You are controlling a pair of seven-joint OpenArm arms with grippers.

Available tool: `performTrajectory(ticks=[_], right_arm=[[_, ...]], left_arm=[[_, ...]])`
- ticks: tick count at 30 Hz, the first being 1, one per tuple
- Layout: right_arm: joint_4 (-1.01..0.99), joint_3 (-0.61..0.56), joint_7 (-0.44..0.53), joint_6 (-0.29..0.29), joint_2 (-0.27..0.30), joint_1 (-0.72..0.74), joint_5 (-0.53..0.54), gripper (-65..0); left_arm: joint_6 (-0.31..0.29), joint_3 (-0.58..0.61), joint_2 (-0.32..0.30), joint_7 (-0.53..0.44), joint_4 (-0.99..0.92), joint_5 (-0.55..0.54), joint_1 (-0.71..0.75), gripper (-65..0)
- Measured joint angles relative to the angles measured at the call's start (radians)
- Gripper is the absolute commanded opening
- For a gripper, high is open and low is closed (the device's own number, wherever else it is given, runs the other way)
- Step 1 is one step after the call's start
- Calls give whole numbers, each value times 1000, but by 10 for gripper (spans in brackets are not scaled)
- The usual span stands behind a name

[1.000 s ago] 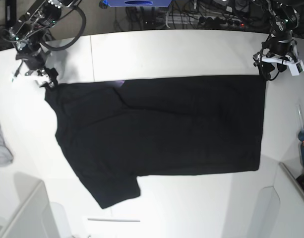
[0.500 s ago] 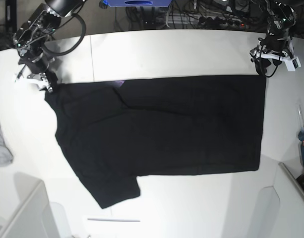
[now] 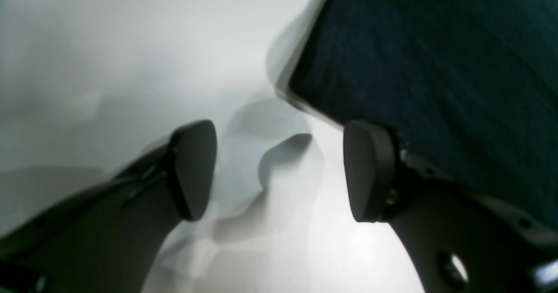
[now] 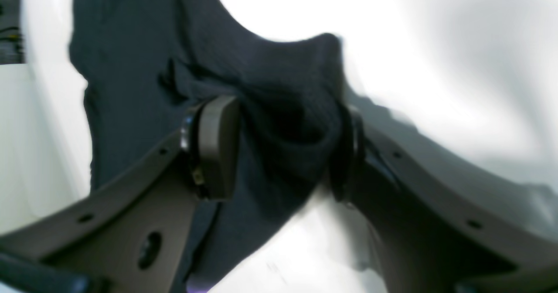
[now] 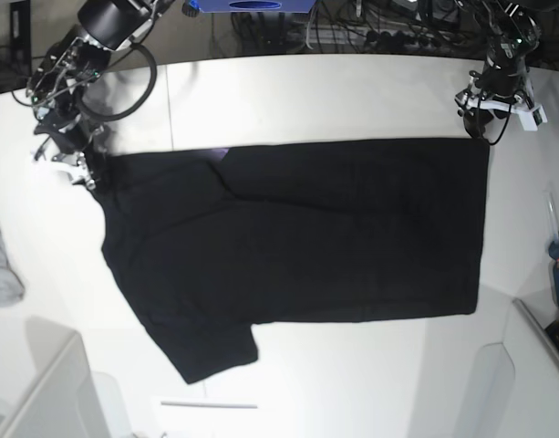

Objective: Fold the T-shirt properly
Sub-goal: 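Hold the shoulders raised and drag the shirt to straighten it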

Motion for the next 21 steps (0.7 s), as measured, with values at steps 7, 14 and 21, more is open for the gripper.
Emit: performTrajectory(ticks=[7, 14, 21], right_arm=[[-8, -69, 19, 3, 23, -7, -5, -357], [-8, -81, 17, 4, 15, -6, -2, -357], [-10, -80, 18, 4, 15, -6, 2, -357]], left_arm=[[1, -2, -1, -16, -40, -8, -42, -209], [0, 9, -5, -15, -60, 0, -90, -209], [-5, 57, -11, -45, -114, -15, -139, -211]])
